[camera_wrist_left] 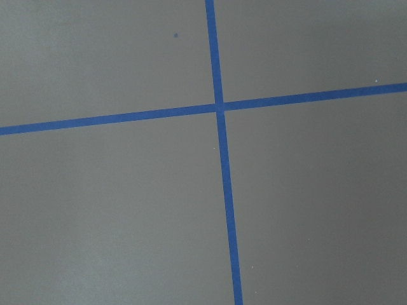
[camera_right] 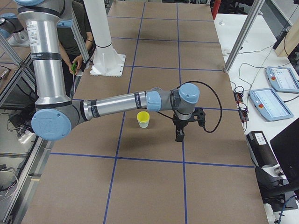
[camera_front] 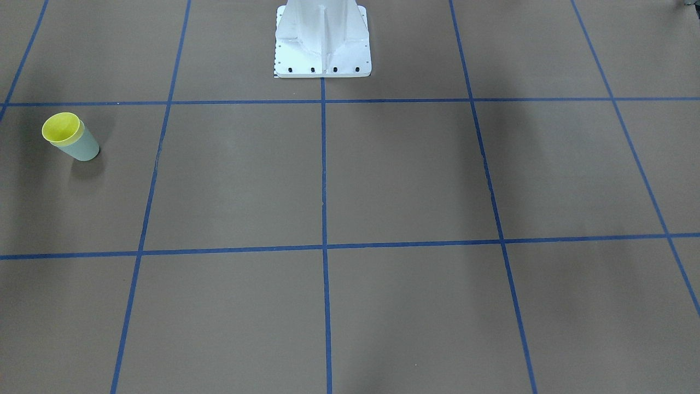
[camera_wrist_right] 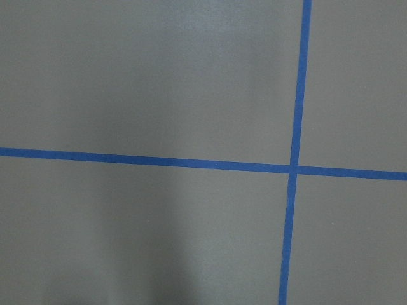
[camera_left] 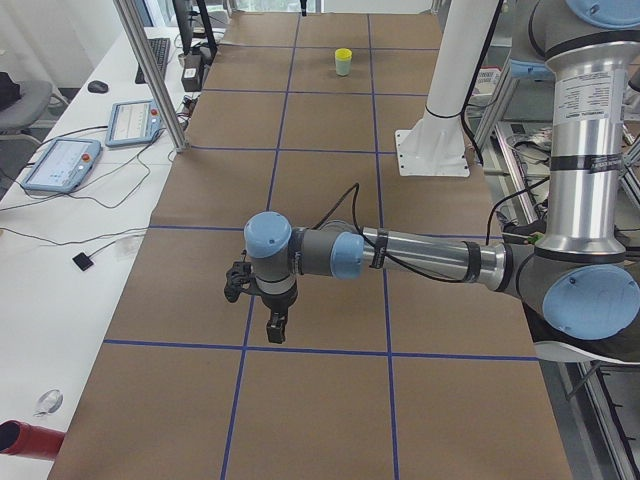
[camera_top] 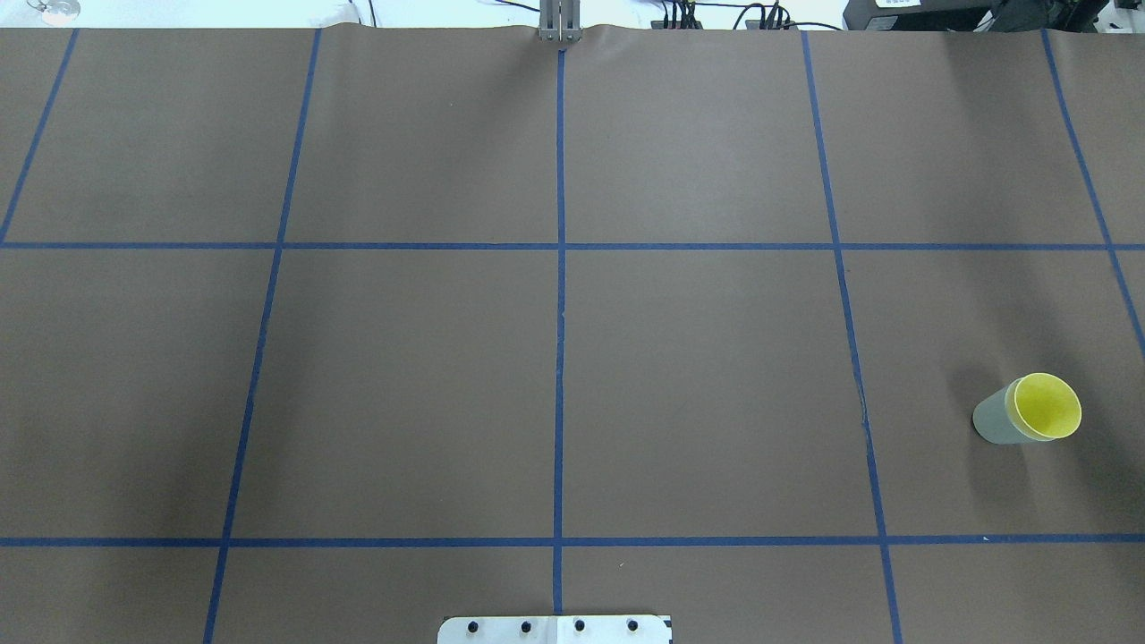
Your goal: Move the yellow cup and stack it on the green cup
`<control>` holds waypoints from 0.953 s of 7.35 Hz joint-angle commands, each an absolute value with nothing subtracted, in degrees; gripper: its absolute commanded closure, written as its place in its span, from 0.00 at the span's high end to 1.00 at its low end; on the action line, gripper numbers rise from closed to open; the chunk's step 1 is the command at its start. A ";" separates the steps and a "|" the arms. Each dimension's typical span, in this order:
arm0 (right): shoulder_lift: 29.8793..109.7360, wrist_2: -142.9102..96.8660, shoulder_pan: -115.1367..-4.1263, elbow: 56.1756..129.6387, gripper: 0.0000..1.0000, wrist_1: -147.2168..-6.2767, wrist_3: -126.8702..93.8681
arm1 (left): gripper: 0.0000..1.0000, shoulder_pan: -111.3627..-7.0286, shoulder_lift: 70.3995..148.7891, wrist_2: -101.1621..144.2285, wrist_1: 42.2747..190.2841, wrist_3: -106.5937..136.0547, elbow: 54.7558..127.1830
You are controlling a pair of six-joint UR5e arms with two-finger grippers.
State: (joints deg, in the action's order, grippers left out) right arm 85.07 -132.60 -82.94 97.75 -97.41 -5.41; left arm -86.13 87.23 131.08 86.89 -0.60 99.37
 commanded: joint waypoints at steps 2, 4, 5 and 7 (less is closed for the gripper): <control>87.10 -132.71 -82.79 98.70 1.00 -96.95 -5.97 | 1.00 -86.13 86.75 131.22 86.92 -0.70 99.49; 86.75 -133.07 -82.79 97.39 1.00 -96.77 -5.89 | 1.00 -86.13 87.01 133.05 86.84 -0.62 100.89; 87.01 -132.98 -82.79 97.12 1.00 -96.77 -5.89 | 1.00 -86.13 87.10 135.76 86.84 -0.62 100.72; 87.10 -132.98 -82.79 96.94 1.00 -96.77 -5.89 | 1.00 -86.13 86.84 135.79 86.75 -0.70 101.42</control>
State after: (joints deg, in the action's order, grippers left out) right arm 87.04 -133.06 -82.80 97.13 -96.78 -5.93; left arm -86.13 87.02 135.35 86.82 -0.63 100.89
